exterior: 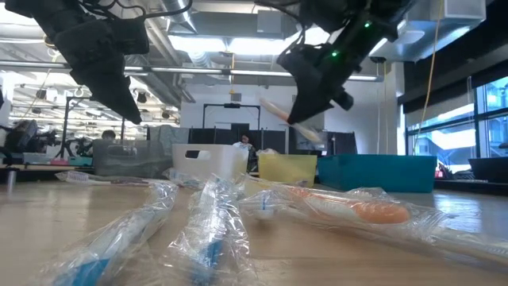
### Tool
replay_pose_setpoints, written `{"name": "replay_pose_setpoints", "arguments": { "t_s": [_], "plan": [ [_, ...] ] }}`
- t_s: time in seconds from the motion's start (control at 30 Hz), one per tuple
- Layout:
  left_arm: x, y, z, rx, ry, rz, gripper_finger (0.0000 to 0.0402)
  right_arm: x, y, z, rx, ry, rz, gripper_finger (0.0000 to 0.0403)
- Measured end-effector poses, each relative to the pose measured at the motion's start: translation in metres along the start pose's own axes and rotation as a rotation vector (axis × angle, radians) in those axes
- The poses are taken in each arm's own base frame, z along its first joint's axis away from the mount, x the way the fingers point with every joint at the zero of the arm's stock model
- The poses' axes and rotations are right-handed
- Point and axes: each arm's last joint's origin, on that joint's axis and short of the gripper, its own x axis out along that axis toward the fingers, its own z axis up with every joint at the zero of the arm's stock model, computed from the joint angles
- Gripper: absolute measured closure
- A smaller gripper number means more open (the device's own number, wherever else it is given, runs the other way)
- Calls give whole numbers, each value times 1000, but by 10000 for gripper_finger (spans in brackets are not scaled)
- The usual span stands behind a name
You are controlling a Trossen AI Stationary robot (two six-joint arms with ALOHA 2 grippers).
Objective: Pick & Place Toothbrushes
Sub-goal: Put the orange toothbrush into the yellow bin
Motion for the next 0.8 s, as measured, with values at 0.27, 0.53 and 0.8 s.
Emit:
{"name": "replay_pose_setpoints", "arguments": {
  "t_s": [0.27, 0.53, 0.8],
  "plan": [
    [0, 0, 0, -6, -1, 0, 217, 12, -30, 28, 21, -114, 5, 378],
    [0, 0, 0, -12, -1, 0, 217, 18, -58, 50, 59, -243, -31, 378],
    [0, 0, 0, -11, -4, 3, 217, 20, -76, 64, 70, -346, -84, 378]
  ]
}}
